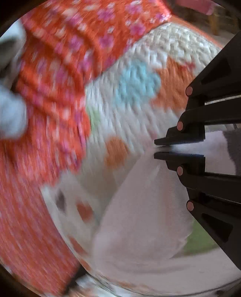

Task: Fold small clothes
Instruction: 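Grasp the grey sleeve cuff with the right tool and lift it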

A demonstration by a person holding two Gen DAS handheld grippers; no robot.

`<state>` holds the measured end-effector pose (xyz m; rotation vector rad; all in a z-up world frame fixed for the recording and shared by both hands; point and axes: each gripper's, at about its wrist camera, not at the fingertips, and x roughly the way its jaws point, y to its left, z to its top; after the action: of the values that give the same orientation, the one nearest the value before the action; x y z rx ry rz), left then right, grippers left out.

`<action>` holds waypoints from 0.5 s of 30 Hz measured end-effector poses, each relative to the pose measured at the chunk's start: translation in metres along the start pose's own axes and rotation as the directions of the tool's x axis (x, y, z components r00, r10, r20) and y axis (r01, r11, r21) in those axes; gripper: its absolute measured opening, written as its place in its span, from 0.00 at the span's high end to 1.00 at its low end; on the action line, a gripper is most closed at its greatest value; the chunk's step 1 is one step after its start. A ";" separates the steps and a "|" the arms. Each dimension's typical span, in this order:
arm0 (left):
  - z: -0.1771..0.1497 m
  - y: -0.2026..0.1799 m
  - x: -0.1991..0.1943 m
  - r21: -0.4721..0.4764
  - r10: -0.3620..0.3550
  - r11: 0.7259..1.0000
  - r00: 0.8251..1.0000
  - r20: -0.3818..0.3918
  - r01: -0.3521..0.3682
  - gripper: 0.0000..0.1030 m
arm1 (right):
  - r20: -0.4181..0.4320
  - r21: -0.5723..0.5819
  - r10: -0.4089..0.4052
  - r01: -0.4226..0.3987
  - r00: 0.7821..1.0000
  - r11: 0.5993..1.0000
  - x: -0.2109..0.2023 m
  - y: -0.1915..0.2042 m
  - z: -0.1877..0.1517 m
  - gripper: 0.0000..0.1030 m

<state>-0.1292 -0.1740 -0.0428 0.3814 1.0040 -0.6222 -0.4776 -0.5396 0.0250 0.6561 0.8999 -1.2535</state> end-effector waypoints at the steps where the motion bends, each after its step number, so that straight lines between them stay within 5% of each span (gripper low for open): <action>1: 0.000 0.000 0.001 0.000 0.003 1.000 1.000 -0.001 -0.003 0.19 | -0.009 0.051 0.017 -0.016 1.000 0.999 0.001 -0.012 0.002 0.82; 6: 0.003 -0.003 0.003 -0.006 0.012 1.000 1.000 -0.005 -0.012 0.18 | 0.000 0.270 0.187 -0.180 0.982 0.946 -0.006 -0.060 0.002 0.63; 15: 0.007 -0.006 -0.005 -0.021 -0.037 0.999 0.999 0.007 0.037 0.18 | -0.021 0.317 0.235 -0.217 0.972 0.923 -0.025 -0.065 -0.050 0.40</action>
<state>-0.1307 -0.1812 -0.0356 0.3426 1.0122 -0.6457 -0.5535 -0.4991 0.0244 1.0251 0.6539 -1.1814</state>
